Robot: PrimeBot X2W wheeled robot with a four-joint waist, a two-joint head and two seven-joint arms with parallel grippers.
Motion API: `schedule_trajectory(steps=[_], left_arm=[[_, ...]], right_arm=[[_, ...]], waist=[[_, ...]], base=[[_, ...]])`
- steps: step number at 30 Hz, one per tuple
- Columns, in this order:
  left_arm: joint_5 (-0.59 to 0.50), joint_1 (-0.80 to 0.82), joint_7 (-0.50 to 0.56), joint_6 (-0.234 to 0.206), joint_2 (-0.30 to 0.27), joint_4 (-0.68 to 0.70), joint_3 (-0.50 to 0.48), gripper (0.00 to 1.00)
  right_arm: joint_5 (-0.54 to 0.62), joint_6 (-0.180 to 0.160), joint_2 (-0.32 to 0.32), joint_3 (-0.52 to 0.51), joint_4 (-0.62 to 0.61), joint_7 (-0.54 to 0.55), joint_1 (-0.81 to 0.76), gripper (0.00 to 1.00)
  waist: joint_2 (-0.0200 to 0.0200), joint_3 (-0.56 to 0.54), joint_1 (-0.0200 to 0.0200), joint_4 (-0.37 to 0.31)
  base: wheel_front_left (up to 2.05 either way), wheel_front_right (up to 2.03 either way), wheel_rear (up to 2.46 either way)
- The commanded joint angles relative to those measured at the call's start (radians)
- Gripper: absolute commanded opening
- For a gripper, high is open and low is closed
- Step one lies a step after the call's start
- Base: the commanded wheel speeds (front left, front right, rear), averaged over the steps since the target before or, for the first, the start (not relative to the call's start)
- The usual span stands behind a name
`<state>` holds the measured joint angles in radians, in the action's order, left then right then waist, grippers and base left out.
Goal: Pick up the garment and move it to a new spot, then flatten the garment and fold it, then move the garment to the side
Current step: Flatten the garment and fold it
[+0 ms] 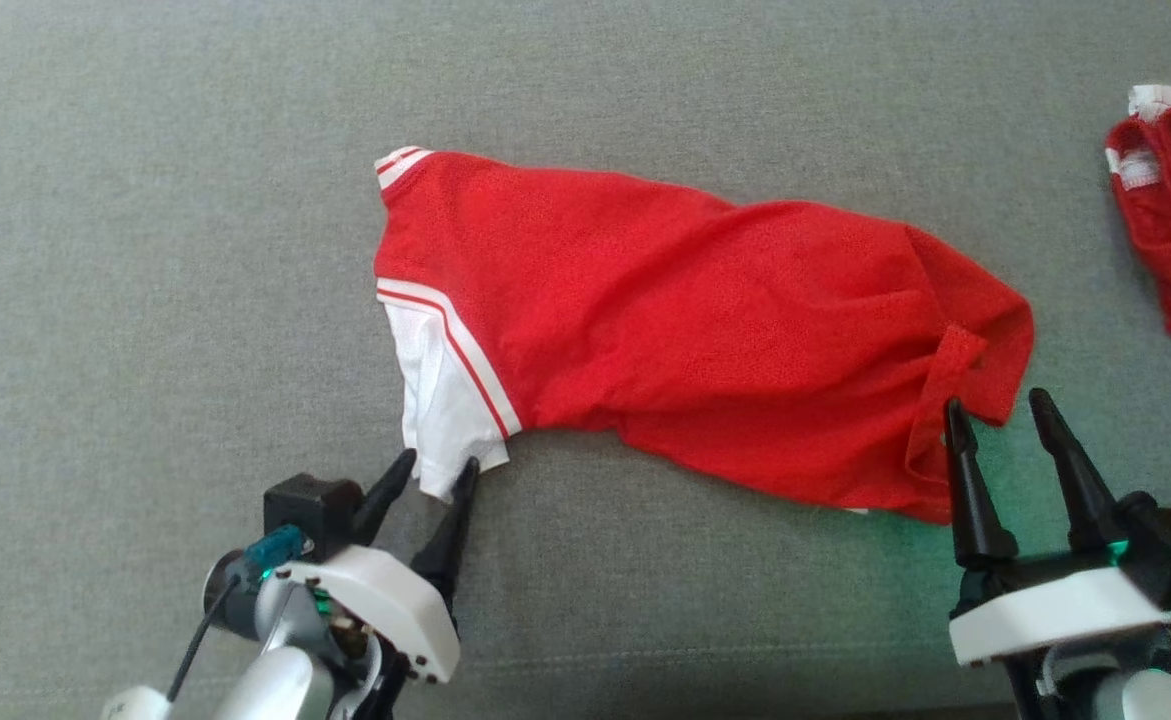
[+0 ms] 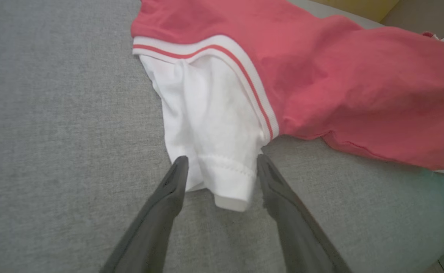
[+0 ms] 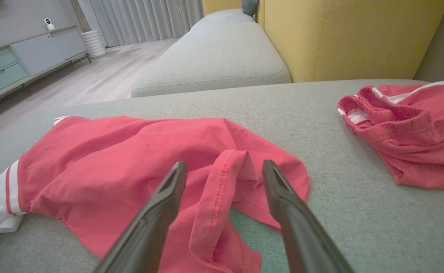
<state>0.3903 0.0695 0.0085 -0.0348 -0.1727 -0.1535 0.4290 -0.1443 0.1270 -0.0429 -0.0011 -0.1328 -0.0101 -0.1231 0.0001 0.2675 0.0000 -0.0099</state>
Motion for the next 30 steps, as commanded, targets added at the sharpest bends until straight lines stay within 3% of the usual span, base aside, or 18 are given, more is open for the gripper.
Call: schedule_trajectory(steps=[1, 2, 9, 30], left_arm=[[0.004, 0.049, -0.010, 0.002, -0.005, 0.028, -0.033, 0.07], [0.005, 0.051, -0.011, 0.002, -0.006, 0.026, -0.033, 0.00], [0.002, 0.068, -0.022, 0.001, -0.007, 0.025, -0.028, 0.00], [-0.001, 0.098, -0.046, -0.015, -0.015, 0.025, -0.024, 0.00]], right_arm=[[-0.006, 0.004, -0.007, 0.029, -0.025, -0.007, 0.026, 1.00], [-0.004, 0.004, -0.007, 0.034, -0.021, -0.002, 0.023, 1.00], [-0.005, 0.004, -0.030, 0.120, 0.032, 0.066, -0.076, 1.00], [-0.016, 0.004, -0.023, 0.063, 0.125, 0.039, -0.019, 1.00]], waist=[[-0.0001, 0.003, 0.0000, -0.002], [-0.0001, 0.004, 0.0000, -0.003], [-0.0001, 0.024, 0.0000, 0.004], [-0.0001, 0.070, 0.0000, -0.003]], base=[[0.00, 0.00, 0.00], [0.00, 0.00, 0.00], [0.00, 0.00, 0.00], [0.00, 0.00, 0.00]])
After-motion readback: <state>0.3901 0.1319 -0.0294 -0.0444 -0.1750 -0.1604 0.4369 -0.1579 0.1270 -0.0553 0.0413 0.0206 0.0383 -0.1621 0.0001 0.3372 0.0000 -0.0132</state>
